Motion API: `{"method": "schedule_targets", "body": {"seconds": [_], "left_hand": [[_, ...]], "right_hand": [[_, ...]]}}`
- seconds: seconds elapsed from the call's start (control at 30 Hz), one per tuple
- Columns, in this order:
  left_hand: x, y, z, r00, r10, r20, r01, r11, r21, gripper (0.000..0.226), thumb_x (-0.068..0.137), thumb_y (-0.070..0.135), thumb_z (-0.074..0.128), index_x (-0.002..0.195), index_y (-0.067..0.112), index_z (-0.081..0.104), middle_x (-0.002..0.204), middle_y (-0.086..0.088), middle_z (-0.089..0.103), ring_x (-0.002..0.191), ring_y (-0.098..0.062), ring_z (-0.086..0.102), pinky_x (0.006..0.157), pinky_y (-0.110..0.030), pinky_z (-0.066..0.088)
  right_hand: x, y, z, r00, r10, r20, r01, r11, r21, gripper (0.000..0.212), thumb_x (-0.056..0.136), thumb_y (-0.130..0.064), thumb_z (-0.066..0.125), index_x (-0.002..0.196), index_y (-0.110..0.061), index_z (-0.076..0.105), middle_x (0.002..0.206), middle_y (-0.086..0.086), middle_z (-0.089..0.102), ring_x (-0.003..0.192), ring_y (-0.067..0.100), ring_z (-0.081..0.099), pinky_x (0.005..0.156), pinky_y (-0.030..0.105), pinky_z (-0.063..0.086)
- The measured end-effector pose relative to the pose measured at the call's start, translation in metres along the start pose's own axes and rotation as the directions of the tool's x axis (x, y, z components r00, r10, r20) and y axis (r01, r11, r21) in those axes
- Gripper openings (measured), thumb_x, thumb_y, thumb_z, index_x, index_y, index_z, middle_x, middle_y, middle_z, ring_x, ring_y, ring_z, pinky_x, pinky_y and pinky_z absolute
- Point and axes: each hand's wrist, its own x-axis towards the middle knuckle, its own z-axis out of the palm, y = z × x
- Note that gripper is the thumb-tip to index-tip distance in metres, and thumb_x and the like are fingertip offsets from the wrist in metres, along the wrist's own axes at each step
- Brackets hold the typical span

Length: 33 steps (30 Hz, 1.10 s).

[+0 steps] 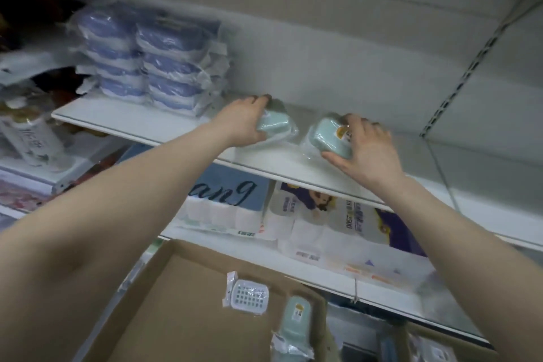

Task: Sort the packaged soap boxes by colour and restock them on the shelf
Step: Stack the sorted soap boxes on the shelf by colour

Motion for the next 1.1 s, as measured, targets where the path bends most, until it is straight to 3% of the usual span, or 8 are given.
{"method": "schedule_targets", "body": {"seconds": [0.33, 0.5, 0.67, 0.8, 0.93, 1.1], "left_hand": [[0.117, -0.016, 0.032, 0.985, 0.075, 0.156, -0.086, 0.994, 0.069, 0.074, 0.085, 0.037, 0.062, 0.147, 0.016, 0.027, 0.148, -0.010, 0.039, 0.131, -0.030, 0.043, 0.106, -0.041, 0.036], [0.143, -0.026, 0.042, 0.955, 0.148, 0.256, -0.175, 0.981, 0.088, 0.069, 0.095, 0.029, 0.050, 0.153, 0.020, 0.015, 0.159, -0.002, 0.017, 0.144, -0.022, 0.019, 0.115, -0.040, 0.021], [0.143, -0.039, 0.063, 0.969, 0.228, 0.094, -0.236, 0.968, 0.089, 0.065, 0.096, 0.023, 0.051, 0.152, 0.024, 0.020, 0.158, -0.001, 0.019, 0.144, -0.025, 0.018, 0.113, -0.037, 0.020], [0.135, -0.044, 0.073, 0.979, 0.202, -0.031, -0.200, 0.978, 0.064, 0.057, 0.099, 0.025, 0.048, 0.151, 0.026, 0.026, 0.157, -0.001, 0.024, 0.143, -0.027, 0.021, 0.114, -0.037, 0.018], [0.133, -0.042, 0.079, 0.982, 0.180, -0.064, -0.175, 0.982, 0.074, 0.055, 0.100, 0.022, 0.045, 0.151, 0.026, 0.025, 0.158, -0.001, 0.024, 0.144, -0.028, 0.020, 0.115, -0.038, 0.016], [0.130, -0.038, 0.080, 0.984, 0.150, -0.094, -0.140, 0.985, 0.102, 0.057, 0.098, 0.013, 0.042, 0.151, 0.025, 0.026, 0.158, -0.002, 0.024, 0.144, -0.029, 0.020, 0.116, -0.038, 0.012]], "right_hand": [[0.072, 0.037, 0.034, 0.991, 0.081, 0.109, -0.076, 0.996, -0.057, 0.063, 0.076, -0.062, 0.066, 0.123, -0.023, 0.047, 0.117, 0.002, 0.060, 0.104, 0.030, 0.054, 0.082, 0.037, 0.032], [0.102, 0.049, 0.050, 0.983, 0.089, 0.158, -0.090, 0.996, 0.000, 0.062, 0.078, -0.057, 0.067, 0.127, -0.025, 0.046, 0.119, 0.001, 0.059, 0.108, 0.029, 0.052, 0.085, 0.037, 0.032], [0.128, 0.043, 0.065, 0.983, 0.025, 0.180, -0.026, 1.000, 0.005, 0.065, 0.078, -0.053, 0.069, 0.132, -0.025, 0.046, 0.126, 0.001, 0.057, 0.115, 0.030, 0.050, 0.089, 0.037, 0.033], [0.143, 0.038, 0.082, 0.977, -0.048, 0.210, 0.054, 0.998, -0.024, 0.065, 0.082, -0.049, 0.066, 0.138, -0.025, 0.046, 0.135, 0.002, 0.053, 0.122, 0.030, 0.047, 0.094, 0.039, 0.036], [0.140, 0.038, 0.097, 0.976, -0.126, 0.178, 0.119, 0.992, 0.049, 0.061, 0.086, -0.050, 0.045, 0.134, -0.013, 0.055, 0.131, 0.014, 0.057, 0.118, 0.037, 0.054, 0.094, 0.047, 0.046], [0.137, 0.042, 0.106, 0.969, -0.161, 0.189, 0.165, 0.986, -0.003, 0.060, 0.092, -0.046, 0.037, 0.134, -0.006, 0.054, 0.129, 0.020, 0.057, 0.119, 0.041, 0.055, 0.091, 0.049, 0.051]]}}
